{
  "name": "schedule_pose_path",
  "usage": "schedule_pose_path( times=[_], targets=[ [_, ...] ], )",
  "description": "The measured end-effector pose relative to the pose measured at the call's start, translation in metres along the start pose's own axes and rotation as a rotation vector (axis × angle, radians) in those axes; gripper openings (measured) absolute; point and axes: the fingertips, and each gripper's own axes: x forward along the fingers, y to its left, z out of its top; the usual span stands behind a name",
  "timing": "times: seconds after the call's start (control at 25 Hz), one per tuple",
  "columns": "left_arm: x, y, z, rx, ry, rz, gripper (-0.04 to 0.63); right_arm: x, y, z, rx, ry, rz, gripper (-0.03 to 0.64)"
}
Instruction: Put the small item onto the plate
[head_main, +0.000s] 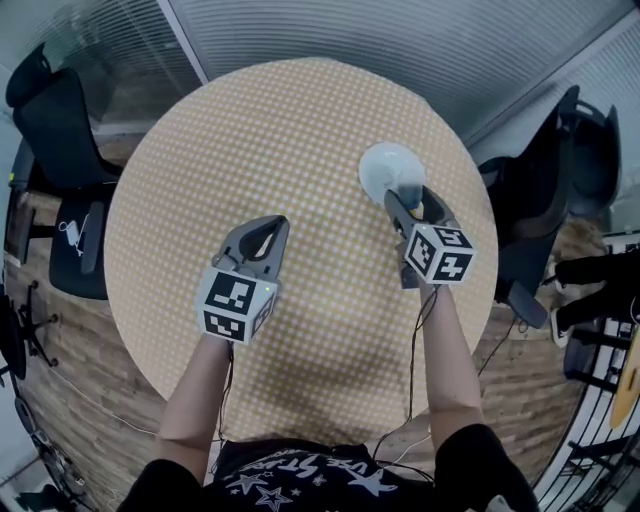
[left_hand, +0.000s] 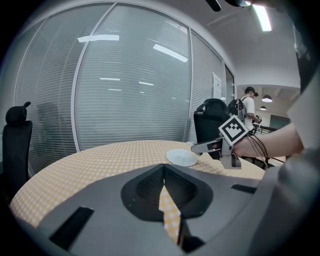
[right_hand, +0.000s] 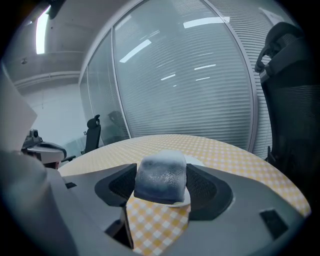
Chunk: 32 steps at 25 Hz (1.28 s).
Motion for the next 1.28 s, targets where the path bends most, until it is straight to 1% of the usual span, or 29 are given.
schedule_pose_path(
  times=[0.24, 0.44, 0.6, 0.72, 0.84, 1.08, 1.28],
  targets=[
    [0.005, -0.001, 0.0, 0.007, 0.01, -0.006, 0.008, 0.03, -0.016, -0.009, -0.01, 0.055, -0.013, 0.302],
    [0.01, 0.003, 0.001, 0.014, 0.012, -0.001, 0.008, 0.052, -0.022, -0.015, -0.086, 0.126, -0.023, 0.302],
    [0.007, 0.008, -0.003, 0.012, 0.024, -0.002, 0.008, 0.062, -0.017, -0.024, -0.099, 0.164, -0.027, 0.302],
    [0.006, 0.008, -0.006, 0.002, 0.029, -0.001, 0.008, 0.067, -0.016, -0.029, -0.127, 0.186, -0.031, 0.302],
    [0.008, 0.007, -0.007, -0.002, 0.03, -0.002, 0.008, 0.072, -0.02, -0.028, -0.128, 0.198, -0.04, 0.302],
    [0.006, 0.003, -0.011, -0.015, 0.036, -0.007, 0.008, 0.076, -0.021, -0.03, -0.123, 0.275, -0.047, 0.302],
    [0.004, 0.002, -0.011, -0.018, 0.038, -0.011, 0.008, 0.077, -0.018, -0.027, -0.126, 0.27, -0.051, 0.302]
  ],
)
